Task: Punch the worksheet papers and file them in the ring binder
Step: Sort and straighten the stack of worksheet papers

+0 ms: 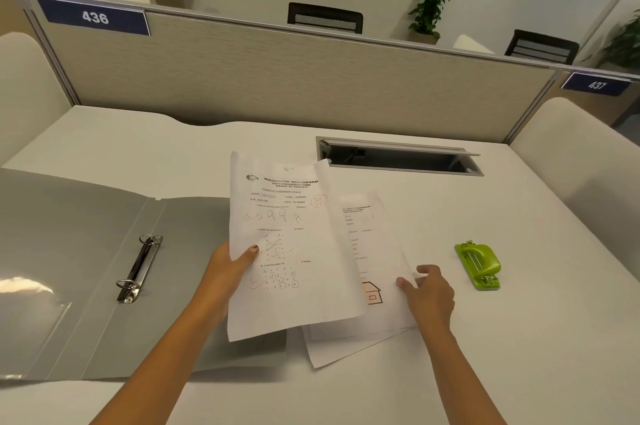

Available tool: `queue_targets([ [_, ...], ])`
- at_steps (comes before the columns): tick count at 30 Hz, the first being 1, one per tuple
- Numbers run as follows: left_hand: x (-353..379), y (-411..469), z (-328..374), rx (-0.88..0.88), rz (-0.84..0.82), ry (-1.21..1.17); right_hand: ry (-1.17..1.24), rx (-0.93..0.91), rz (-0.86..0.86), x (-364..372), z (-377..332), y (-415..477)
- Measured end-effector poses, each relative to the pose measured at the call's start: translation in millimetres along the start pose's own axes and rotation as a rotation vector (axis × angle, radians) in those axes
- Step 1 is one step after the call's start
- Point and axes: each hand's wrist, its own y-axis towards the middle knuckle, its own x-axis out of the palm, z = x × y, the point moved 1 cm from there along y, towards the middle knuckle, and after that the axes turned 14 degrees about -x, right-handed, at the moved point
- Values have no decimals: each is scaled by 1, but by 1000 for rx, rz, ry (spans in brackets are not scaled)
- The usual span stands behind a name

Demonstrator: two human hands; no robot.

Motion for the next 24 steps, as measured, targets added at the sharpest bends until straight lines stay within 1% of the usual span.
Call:
queue_targets([
  [7,-7,-4,-3,-21,-15,-29,167,-111,281,-8,-5,-10],
  [14,-4,-8,-2,-31,-87,-118,358,-165,509,-29,-27,-24],
  [17,1,-11,1,-44,-128,-166,446,-162,501,-34,-35,-27],
  [20,5,-14,5,-30,-142,-144,527,-120,400,-33,-41,-29],
  [22,7,-14,5,-4,-126,-124,583,-106,323,-31,-46,-32],
  [24,8,-15,6,36,-105,-104,621,-109,284,-29,-52,-36],
])
